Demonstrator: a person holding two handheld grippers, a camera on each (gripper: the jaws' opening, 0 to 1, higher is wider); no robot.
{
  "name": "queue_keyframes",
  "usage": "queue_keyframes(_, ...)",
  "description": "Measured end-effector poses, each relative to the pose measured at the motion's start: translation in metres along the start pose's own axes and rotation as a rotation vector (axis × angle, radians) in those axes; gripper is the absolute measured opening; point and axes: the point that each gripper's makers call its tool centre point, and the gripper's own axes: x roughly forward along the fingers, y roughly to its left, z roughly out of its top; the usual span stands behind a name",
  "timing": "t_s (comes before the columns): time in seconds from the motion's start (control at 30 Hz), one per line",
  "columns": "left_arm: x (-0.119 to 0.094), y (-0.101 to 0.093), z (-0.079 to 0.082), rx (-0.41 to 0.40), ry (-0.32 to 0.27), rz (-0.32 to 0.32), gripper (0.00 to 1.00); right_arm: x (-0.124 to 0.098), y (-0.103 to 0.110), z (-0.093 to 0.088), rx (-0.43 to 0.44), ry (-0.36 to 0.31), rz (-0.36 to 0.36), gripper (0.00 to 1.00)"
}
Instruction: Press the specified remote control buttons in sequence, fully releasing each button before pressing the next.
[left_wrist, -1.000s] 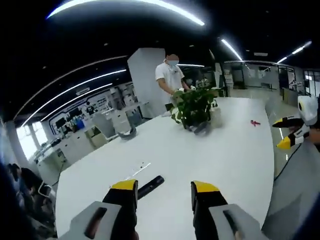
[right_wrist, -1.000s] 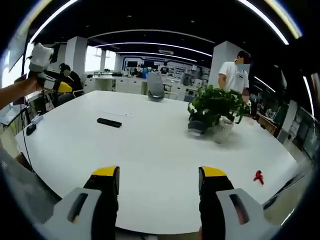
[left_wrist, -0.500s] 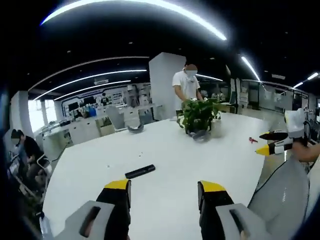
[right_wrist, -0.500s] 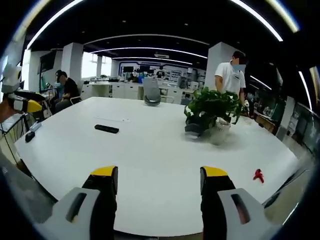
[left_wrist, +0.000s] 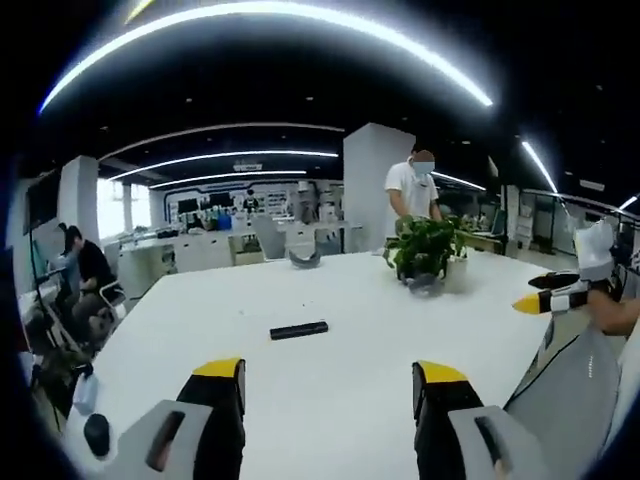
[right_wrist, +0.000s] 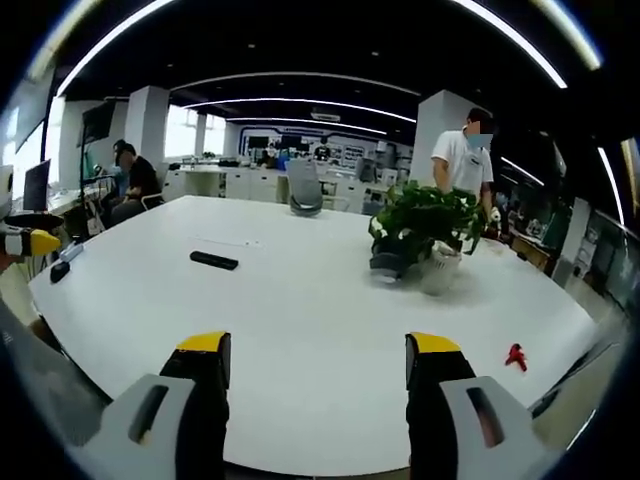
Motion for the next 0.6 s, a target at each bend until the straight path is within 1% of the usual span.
queue_keyframes(0.07, -0.003, -0.001, -0.007, -0.006, 0.001, 0.019, 0.71, 0.0, 0.0, -0.001, 0.0, 0.004, 0.001, 0.74)
queue_keyframes(0.13, -0.005, 0.001, -0.008, -0.016, -0.017, 0.043, 0.71, 0.0, 0.0, -0.001, -0.002, 0.005, -0.001, 0.74)
queue_keyframes(0.2, -0.005, 0.003, -0.01, -0.045, -0.013, 0.051, 0.71, 0.0, -0.001, -0.001, 0.002, 0.003, -0.008, 0.74)
queue_keyframes(0.3, -0.004, 0.006, -0.013, -0.061, -0.01, 0.068, 0.7, 0.0, -0.003, -0.001, 0.01, 0.005, -0.014, 0.74)
queue_keyframes(0.4, -0.001, 0.008, -0.016, -0.057, -0.01, 0.081, 0.71, 0.0, -0.003, -0.002, 0.011, 0.009, -0.009, 0.74)
queue_keyframes(0.47, -0.003, 0.014, -0.02, -0.032, 0.01, 0.112, 0.72, 0.001, -0.002, -0.002, 0.005, 0.012, -0.005, 0.74)
queue_keyframes(0.5, -0.004, 0.016, -0.019, -0.028, 0.002, 0.123, 0.72, 0.001, -0.001, -0.002, 0.002, 0.011, -0.002, 0.74)
queue_keyframes(0.53, -0.006, 0.018, -0.015, -0.031, -0.021, 0.132, 0.72, 0.001, -0.001, -0.002, -0.004, 0.009, 0.0, 0.75)
queue_keyframes(0.6, -0.006, 0.018, -0.014, -0.04, -0.027, 0.131, 0.71, 0.002, -0.001, -0.003, -0.018, 0.021, -0.007, 0.76)
